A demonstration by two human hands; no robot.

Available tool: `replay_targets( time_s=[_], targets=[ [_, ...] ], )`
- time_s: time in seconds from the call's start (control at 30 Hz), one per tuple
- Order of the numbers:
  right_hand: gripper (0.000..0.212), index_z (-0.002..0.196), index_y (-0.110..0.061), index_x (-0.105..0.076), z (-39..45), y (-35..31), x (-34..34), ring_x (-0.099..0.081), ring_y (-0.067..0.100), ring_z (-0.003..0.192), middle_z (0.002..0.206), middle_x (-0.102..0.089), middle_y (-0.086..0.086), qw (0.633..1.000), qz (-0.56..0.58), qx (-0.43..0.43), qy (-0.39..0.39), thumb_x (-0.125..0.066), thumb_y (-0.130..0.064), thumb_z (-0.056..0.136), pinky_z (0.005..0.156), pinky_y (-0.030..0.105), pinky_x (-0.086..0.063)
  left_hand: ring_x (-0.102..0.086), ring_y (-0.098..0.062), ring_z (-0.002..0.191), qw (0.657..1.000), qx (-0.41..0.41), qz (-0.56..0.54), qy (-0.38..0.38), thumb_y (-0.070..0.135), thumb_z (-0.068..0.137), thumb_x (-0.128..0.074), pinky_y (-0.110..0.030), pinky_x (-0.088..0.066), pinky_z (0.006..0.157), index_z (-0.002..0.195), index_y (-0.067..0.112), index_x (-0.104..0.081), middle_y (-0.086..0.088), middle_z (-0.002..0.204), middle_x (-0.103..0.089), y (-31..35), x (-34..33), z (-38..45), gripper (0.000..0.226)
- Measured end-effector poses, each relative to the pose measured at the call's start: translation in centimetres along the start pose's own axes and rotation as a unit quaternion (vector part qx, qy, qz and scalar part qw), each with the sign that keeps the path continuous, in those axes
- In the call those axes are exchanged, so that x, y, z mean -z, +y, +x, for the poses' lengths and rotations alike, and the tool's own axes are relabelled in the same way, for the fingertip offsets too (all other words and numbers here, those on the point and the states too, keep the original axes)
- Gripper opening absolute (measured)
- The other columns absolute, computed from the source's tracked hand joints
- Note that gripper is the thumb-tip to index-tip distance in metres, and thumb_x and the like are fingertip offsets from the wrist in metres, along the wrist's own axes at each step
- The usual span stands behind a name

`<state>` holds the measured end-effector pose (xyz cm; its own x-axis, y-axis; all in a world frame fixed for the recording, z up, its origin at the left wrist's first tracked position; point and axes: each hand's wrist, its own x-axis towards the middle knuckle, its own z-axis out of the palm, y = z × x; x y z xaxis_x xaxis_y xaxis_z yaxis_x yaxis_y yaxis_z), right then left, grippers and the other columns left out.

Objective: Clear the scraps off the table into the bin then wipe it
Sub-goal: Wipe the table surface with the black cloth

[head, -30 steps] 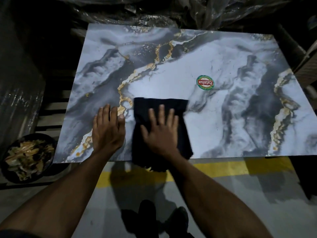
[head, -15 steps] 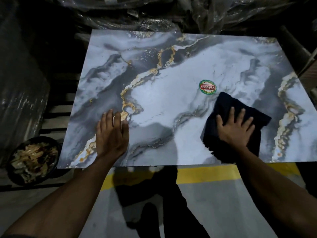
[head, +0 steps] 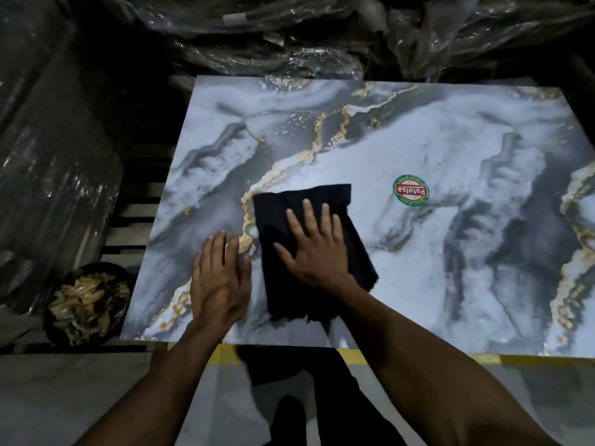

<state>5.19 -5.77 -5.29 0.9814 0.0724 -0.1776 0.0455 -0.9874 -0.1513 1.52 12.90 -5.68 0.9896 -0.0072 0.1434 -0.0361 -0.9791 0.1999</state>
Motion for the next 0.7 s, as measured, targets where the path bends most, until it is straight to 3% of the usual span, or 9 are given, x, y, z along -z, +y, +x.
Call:
replay_targets(
  time_s=[0.1,0.17,0.3,0.4,0.53,0.7],
  targets=[
    [0.079,0.154,-0.032,-0.020,-0.6,5.4,0.6,-0.006,0.041,0.149,0.164,-0.009,0.008,0.997,-0.008,-0.077,0.014,-0.024,-0.073,0.088,0.119,0.053,-0.004,-0.050,-0.036,0.102,1.000,0.025,0.014,-0.010,0.043,0.100,-0.016,-0.046,-0.040,0.083,0.116,0.012,-0.054,-0.015,0.112,-0.055,1.1,0.8,1.9,0.052],
    [0.078,0.155,-0.032,-0.013,-0.6,9.7,1.3,-0.003,0.040,0.149,0.165,-0.003,0.007,0.988,-0.011,-0.154,0.021,-0.023,-0.073,0.090,0.119,0.052,-0.001,-0.048,-0.035,0.095,0.999,0.040,0.022,-0.016,0.045,0.098,-0.017,-0.045,-0.038,0.079,0.113,0.013,-0.054,-0.015,0.105,-0.054,1.8,0.8,3.9,0.051],
    [0.080,0.156,-0.030,-0.012,1.1,18.1,3.3,0.000,0.040,0.149,0.165,-0.001,0.007,0.960,0.010,-0.276,0.040,-0.020,-0.074,0.090,0.120,0.053,-0.001,-0.048,-0.037,0.106,0.999,0.015,0.025,-0.025,0.042,0.096,-0.022,-0.047,-0.038,0.086,0.122,0.010,-0.052,-0.016,0.123,-0.052,2.9,-0.5,8.5,0.051],
    [0.081,0.157,-0.030,-0.008,4.1,21.3,4.5,0.003,0.041,0.149,0.165,0.003,0.007,0.947,0.024,-0.320,0.029,-0.019,-0.074,0.089,0.119,0.054,0.003,-0.043,-0.039,0.127,0.999,0.008,0.026,-0.031,0.041,0.098,-0.023,-0.049,-0.034,0.103,0.132,0.008,-0.048,-0.018,0.142,-0.045,3.3,-1.6,12.3,0.054],
    [0.079,0.157,-0.026,-0.011,9.6,18.5,4.7,0.001,0.045,0.148,0.164,0.000,0.012,0.958,0.013,-0.285,0.041,-0.020,-0.070,0.092,0.118,0.057,0.002,-0.028,-0.034,0.143,0.998,0.014,0.027,-0.056,0.049,0.097,-0.010,-0.047,-0.019,0.116,0.144,0.009,-0.039,-0.015,0.154,-0.033,3.1,-2.7,14.6,0.069],
    [0.075,0.156,-0.026,-0.016,15.3,7.8,3.6,-0.001,0.048,0.147,0.163,-0.004,0.015,0.992,0.003,-0.118,0.033,-0.029,-0.066,0.093,0.117,0.058,0.002,-0.018,-0.026,0.148,0.996,0.037,0.033,-0.069,0.052,0.095,-0.002,-0.042,-0.011,0.120,0.152,0.013,-0.026,-0.008,0.160,-0.022,2.8,-3.5,15.0,0.073]
  ],
)
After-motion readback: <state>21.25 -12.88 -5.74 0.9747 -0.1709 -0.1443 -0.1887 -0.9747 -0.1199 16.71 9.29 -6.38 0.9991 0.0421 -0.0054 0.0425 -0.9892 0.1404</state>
